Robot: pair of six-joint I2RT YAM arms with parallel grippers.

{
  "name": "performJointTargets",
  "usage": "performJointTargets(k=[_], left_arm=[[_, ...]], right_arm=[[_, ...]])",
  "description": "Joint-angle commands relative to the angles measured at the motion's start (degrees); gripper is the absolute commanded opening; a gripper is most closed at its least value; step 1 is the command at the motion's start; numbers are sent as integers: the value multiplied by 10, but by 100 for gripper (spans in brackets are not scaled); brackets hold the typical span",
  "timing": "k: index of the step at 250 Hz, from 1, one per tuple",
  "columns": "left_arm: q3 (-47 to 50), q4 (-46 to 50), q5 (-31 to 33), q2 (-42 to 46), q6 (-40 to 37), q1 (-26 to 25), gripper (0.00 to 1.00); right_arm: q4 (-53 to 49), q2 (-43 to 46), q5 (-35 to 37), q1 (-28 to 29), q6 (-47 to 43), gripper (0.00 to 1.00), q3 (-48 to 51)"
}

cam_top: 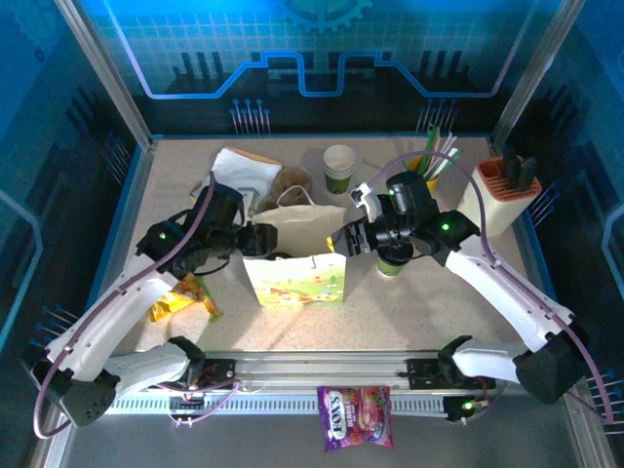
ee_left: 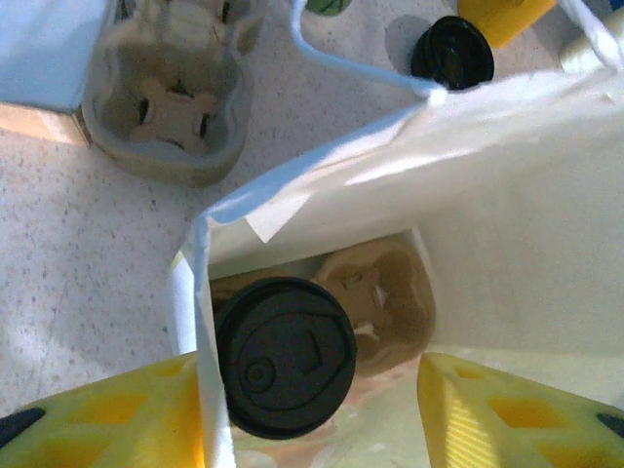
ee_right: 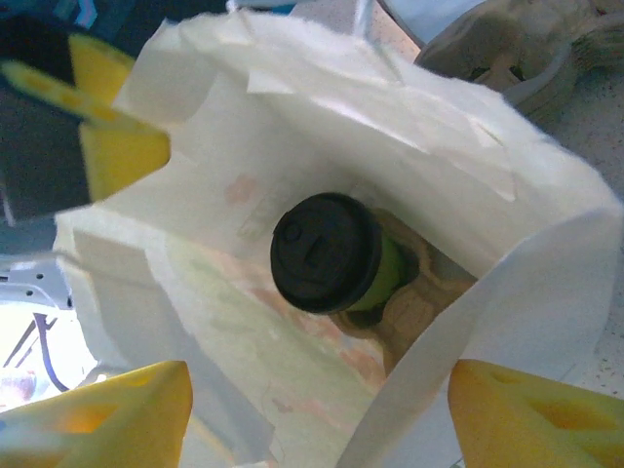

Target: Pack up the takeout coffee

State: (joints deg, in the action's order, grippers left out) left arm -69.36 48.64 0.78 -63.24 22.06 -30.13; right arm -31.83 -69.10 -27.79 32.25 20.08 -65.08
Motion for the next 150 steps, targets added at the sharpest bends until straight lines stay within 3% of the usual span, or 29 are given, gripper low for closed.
performJointTargets(k=[1,30,61,96,113,150], left_arm=[[-33,-31,-48,-27,-46,22,56],[-62,-24,-38,-50,-70,42,58],[-78,-3,8,-44,-94,51,62],[-63,24,14,-28,-110,53,70],[-65,47,10,-31,-120,53,69],[-76,90,19,-47,-142,53,57]], right_arm=[[33,28,21,14,18,73,20],[37,46,45,15,12,79,32],[16,67,105,15,-15,80,23],[-4,85,172,12,-45,82,7],[-18,85,198,8,-61,82,-6],[-50,84,261,-2,-91,83,-27]])
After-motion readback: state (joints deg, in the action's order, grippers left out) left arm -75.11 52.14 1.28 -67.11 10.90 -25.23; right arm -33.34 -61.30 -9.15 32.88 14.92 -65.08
